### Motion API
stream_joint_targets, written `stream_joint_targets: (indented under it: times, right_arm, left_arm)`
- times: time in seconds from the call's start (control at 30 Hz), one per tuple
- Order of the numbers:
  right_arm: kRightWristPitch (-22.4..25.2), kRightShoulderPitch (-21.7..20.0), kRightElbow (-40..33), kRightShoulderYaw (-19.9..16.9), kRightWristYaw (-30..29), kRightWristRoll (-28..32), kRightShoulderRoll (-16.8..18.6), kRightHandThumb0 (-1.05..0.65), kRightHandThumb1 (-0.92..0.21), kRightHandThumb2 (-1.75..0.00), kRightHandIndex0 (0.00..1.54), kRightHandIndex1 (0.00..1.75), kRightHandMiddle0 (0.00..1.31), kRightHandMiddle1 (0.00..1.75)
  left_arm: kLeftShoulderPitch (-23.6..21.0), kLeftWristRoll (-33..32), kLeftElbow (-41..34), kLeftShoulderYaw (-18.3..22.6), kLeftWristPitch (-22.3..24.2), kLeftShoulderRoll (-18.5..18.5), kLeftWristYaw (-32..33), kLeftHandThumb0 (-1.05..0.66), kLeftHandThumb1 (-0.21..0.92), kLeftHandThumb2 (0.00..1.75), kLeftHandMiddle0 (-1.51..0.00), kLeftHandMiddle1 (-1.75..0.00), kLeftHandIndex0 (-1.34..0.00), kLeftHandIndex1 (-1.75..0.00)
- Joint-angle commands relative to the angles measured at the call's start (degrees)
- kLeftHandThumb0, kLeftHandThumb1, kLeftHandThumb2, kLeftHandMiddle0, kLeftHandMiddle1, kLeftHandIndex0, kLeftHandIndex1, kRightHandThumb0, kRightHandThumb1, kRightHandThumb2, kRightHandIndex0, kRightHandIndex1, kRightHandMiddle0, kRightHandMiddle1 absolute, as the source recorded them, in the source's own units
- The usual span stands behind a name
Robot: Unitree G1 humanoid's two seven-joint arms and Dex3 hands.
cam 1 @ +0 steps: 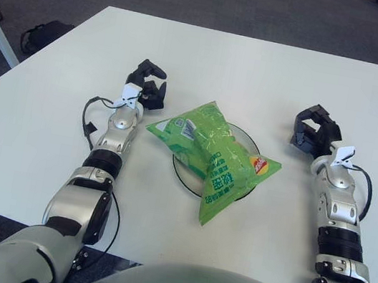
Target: Put the snack into the plate.
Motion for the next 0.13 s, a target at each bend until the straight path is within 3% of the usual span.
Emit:
stream_joint_targets:
  times: [0.0,0.1]
  right_arm:
    - [0.85,1.71,6.59,-1.08,0.67,1.27,0.74,-0.44,-0.45,-1.15,0.86,1.74,0.51,1.75]
    - [-0.85,0.84,8.75,-1.45,1.39,2.03,0.62,-0.45,-0.43,-1.17,0.89,1.75,0.52,1.75]
  left_arm:
    - [4.44,2.18,3.3,-1.42,-0.37,-1.46,1.85,-0.46,0.37,1.25,-1.3,-1.75,-0.57,-1.75]
    - [4.41,2.37,3.34,-1.63,-0.51,-1.5,1.93,-0.46,0.37,1.25,-1.29,-1.75,-0.57,-1.75]
